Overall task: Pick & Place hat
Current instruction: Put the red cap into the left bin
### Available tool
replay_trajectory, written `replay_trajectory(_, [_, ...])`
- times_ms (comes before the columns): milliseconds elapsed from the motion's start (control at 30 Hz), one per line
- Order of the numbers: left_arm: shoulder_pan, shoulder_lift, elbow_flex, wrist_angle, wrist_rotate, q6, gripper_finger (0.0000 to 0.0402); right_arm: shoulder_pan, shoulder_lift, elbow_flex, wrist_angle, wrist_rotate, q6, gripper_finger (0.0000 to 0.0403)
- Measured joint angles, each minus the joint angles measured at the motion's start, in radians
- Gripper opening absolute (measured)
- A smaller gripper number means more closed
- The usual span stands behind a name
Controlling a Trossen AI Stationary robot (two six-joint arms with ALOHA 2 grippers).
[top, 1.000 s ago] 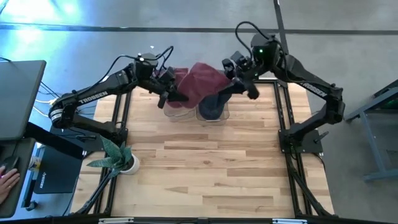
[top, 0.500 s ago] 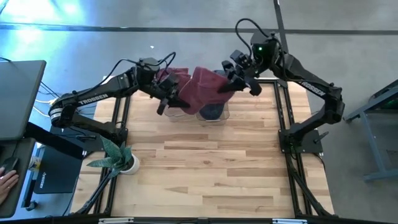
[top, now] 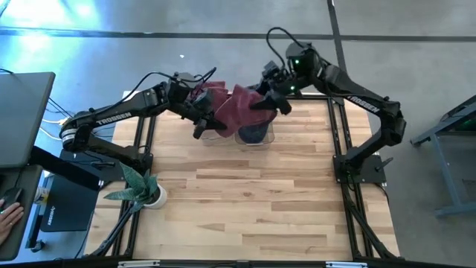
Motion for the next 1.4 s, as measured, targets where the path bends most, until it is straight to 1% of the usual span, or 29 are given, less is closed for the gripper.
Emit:
replay_trajectory(133, [0.000, -0.001, -0.001, -0.003, -0.002, 0.002, 0.0001, 0.033, 0.018, 0.000, 0.062, -0.119, 0.038, 0.0254])
replay_trajectory(200, [0.000, -0.001, -0.001, -0.002, 0.027, 0.015, 0.0001, 0.040, 0.028, 0.000, 0.099, -0.162, 0.061, 0.0246])
replay_trajectory(267, [-0.007, -0.001, -0.001, -0.001, 0.061, 0.023, 0.0001, 0.043, 0.033, 0.000, 0.129, -0.169, 0.080, 0.0241])
replay_trajectory(400, [-0.009, -0.001, -0.001, 0.002, 0.054, 0.026, 0.0001, 0.021, 0.031, 0.000, 0.168, -0.164, 0.106, 0.0241])
replay_trajectory(467, [-0.007, -0.001, -0.001, 0.003, 0.049, 0.026, 0.0001, 0.005, 0.029, 0.000, 0.150, -0.127, 0.107, 0.0242])
replay_trajectory(533, [-0.006, -0.001, -0.001, 0.002, 0.042, 0.025, 0.0001, -0.006, 0.029, 0.000, 0.125, -0.089, 0.094, 0.0242])
replay_trajectory(600, [-0.006, -0.001, -0.001, 0.002, 0.036, 0.023, 0.0001, -0.011, 0.029, 0.000, 0.107, -0.102, 0.046, 0.0236])
replay_trajectory(633, [-0.007, -0.001, -0.001, 0.002, 0.035, 0.023, 0.0001, -0.007, 0.029, 0.000, 0.102, -0.130, 0.009, 0.0231])
replay_trajectory(733, [-0.007, -0.001, -0.001, 0.003, 0.045, 0.007, 0.0001, 0.009, 0.029, 0.000, 0.092, -0.241, -0.081, 0.0204])
replay_trajectory(800, [-0.007, -0.001, -0.001, 0.006, 0.073, -0.003, 0.0001, 0.012, 0.028, 0.000, 0.104, -0.331, -0.077, 0.0175])
replay_trajectory(900, [-0.007, -0.013, -0.001, 0.025, 0.118, -0.013, 0.0001, 0.011, 0.024, 0.000, 0.134, -0.413, -0.017, 0.0126])
replay_trajectory(1000, [-0.007, -0.028, 0.002, 0.098, 0.144, -0.027, 0.0001, 0.011, 0.021, 0.000, 0.141, -0.429, -0.006, 0.0090])
replay_trajectory(1067, [-0.005, -0.032, 0.002, 0.122, 0.160, -0.030, 0.0001, 0.011, 0.021, 0.000, 0.141, -0.418, -0.023, 0.0082])
replay_trajectory(1133, [0.005, -0.033, 0.001, 0.145, 0.169, -0.031, 0.0001, 0.005, 0.022, 0.000, 0.151, -0.416, -0.033, 0.0090])
replay_trajectory(1200, [0.016, -0.035, 0.001, 0.147, 0.191, -0.036, 0.0001, -0.012, 0.022, 0.000, 0.192, -0.427, -0.009, 0.0111])
replay_trajectory(1267, [0.028, -0.035, 0.001, 0.146, 0.198, -0.052, 0.0001, -0.032, 0.022, 0.000, 0.256, -0.456, 0.029, 0.0143])
replay_trajectory(1333, [0.041, -0.035, 0.001, 0.143, 0.218, -0.058, 0.0001, -0.051, 0.022, 0.000, 0.314, -0.484, 0.069, 0.0182])
replay_trajectory(1400, [0.042, -0.035, 0.001, 0.143, 0.218, -0.060, 0.0001, -0.074, 0.022, 0.000, 0.367, -0.529, 0.109, 0.0223])
